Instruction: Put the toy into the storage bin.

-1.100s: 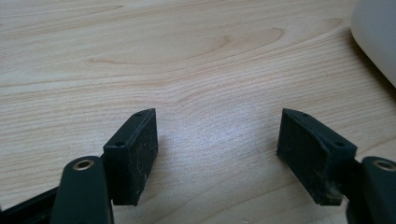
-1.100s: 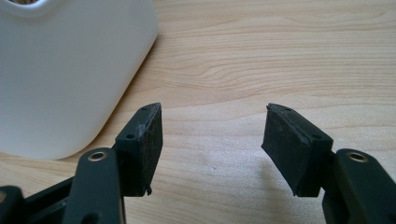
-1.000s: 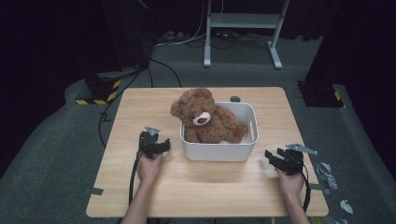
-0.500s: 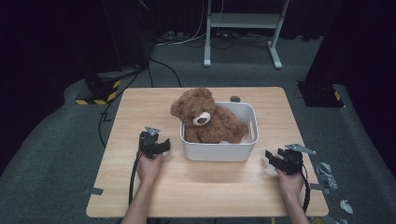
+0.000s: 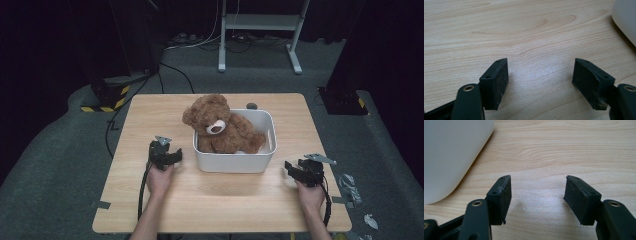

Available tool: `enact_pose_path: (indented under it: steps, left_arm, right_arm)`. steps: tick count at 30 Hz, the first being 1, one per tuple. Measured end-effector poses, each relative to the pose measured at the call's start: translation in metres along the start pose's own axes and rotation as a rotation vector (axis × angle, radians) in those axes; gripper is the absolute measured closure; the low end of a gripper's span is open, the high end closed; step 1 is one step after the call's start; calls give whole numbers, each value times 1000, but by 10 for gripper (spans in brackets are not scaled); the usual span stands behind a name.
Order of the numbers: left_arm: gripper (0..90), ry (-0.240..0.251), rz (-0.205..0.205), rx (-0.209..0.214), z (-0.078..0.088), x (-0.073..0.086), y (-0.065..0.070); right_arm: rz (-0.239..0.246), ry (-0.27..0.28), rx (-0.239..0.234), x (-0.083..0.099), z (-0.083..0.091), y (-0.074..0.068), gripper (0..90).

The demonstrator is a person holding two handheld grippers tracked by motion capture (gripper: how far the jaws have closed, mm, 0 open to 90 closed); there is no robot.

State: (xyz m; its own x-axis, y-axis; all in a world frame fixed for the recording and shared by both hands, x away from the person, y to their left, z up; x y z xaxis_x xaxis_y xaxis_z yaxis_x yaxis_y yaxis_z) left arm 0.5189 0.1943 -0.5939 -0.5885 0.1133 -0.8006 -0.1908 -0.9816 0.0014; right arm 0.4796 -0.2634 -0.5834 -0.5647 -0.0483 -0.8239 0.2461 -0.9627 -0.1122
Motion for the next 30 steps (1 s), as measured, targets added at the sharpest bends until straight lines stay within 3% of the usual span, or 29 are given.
enact_pose_path:
  steps: [7,12,30]
  left_arm:
    - [288,0,0,0,0,0,0]
    - [288,0,-5,-3,0,0,-1]
    - [287,-1,-2,-4,0,0,-1]
  right_arm:
    - [34,-44,25,3,-3,-1,374]
    - [119,-64,61,5,-5,-4,358]
    - [119,-63,61,4,-6,-4,351]
Point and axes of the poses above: each handheld gripper's, and its own axes: z roughly backward along the jaws, x roughly out of its underside, y roughly to its right, the point moved 10 cm from there along -z, roughly forward along the jaws, and after that the axes turned 5 degrees about y, right-handed, at the moved point
